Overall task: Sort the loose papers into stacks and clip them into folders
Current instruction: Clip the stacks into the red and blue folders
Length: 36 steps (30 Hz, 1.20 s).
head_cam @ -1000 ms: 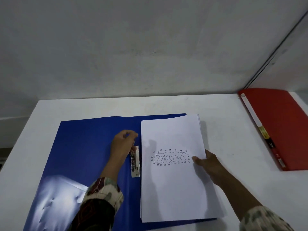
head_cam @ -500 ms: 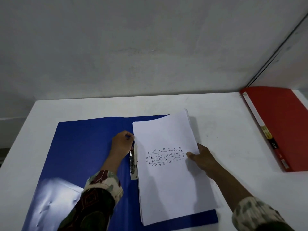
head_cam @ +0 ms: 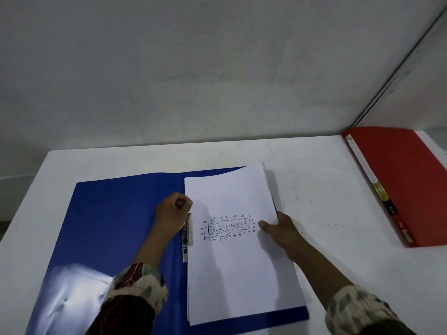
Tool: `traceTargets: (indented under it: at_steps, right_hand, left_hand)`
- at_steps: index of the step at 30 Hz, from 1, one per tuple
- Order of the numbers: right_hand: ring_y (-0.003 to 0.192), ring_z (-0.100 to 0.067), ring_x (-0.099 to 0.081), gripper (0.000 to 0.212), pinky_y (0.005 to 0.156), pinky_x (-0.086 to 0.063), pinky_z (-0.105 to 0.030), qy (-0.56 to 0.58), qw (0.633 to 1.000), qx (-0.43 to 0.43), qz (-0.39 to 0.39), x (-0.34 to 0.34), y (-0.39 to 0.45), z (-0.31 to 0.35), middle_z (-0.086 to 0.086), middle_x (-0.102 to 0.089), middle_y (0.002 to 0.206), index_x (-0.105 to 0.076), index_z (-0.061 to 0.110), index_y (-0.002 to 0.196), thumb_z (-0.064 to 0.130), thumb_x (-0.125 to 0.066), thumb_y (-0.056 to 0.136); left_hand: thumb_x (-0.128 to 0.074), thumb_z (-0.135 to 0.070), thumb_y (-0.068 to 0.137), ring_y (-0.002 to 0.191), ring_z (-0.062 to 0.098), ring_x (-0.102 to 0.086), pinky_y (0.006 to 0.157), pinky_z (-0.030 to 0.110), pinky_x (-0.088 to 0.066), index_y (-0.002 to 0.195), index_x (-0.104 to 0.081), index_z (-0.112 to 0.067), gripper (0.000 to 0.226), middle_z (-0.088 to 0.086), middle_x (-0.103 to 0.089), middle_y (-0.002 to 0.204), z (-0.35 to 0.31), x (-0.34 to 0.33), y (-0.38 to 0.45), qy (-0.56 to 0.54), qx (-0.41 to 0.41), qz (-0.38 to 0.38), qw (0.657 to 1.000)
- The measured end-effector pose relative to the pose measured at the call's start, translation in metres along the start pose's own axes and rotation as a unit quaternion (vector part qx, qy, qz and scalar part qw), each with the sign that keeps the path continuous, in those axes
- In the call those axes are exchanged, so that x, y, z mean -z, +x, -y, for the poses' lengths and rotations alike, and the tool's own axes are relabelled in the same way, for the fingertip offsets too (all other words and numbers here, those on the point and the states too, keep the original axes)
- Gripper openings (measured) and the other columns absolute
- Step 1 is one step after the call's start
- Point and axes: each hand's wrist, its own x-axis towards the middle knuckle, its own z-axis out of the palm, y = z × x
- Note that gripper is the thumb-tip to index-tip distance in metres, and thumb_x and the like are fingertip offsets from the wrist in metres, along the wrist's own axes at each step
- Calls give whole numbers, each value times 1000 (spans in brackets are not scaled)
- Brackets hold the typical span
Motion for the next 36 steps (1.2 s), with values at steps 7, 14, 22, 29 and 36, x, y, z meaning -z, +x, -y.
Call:
traceTargets:
  at_steps: [7,14,22,29,36]
  right_hand:
    - [110,-25,-55,43,91,-43,-28,-73,997,19,-27,-12,0,0,-12,-57,128,-49,3,128,16,-59,88]
    - [130,-29,-41,57,105,-34,-34,-186,982,32,-10,-12,-3,6,-15,-42,142,-31,2,139,26,-54,92]
    - [125,-32,-46,45,98,-38,-33,-172,983,-6,-56,-20,-6,11,-18,-46,138,-34,0,136,23,-42,98]
    - [116,-32,-51,45,90,-42,-35,-255,965,14,-54,-26,-12,10,-17,-51,129,-33,3,129,28,-47,95]
    - [135,-28,-29,81,108,-28,-38,-321,936,72,-128,-29,-27,-5,-11,-27,149,-9,8,148,39,-55,89]
  left_hand:
    - [-54,-6,89,57,8,-55,45,8,-39,69,-51,-19,24,1,-55,71,0,11,-17,11,-36,1,999]
    - [-53,-3,89,59,8,-52,50,5,-42,68,-51,-20,28,-1,-56,69,7,11,-33,-4,-59,-2,998]
    - [-62,-1,84,64,7,-50,58,3,-42,64,-55,-24,31,-4,-56,73,7,17,-45,13,-86,-11,996]
    - [-69,-1,78,72,-16,-56,64,-1,-41,74,-69,-16,16,-10,-57,77,17,22,-64,19,-113,-27,993]
    - [-69,-7,79,60,-1,-61,53,-1,-42,64,-65,-23,23,-15,-64,60,19,29,-74,-35,-19,-29,999]
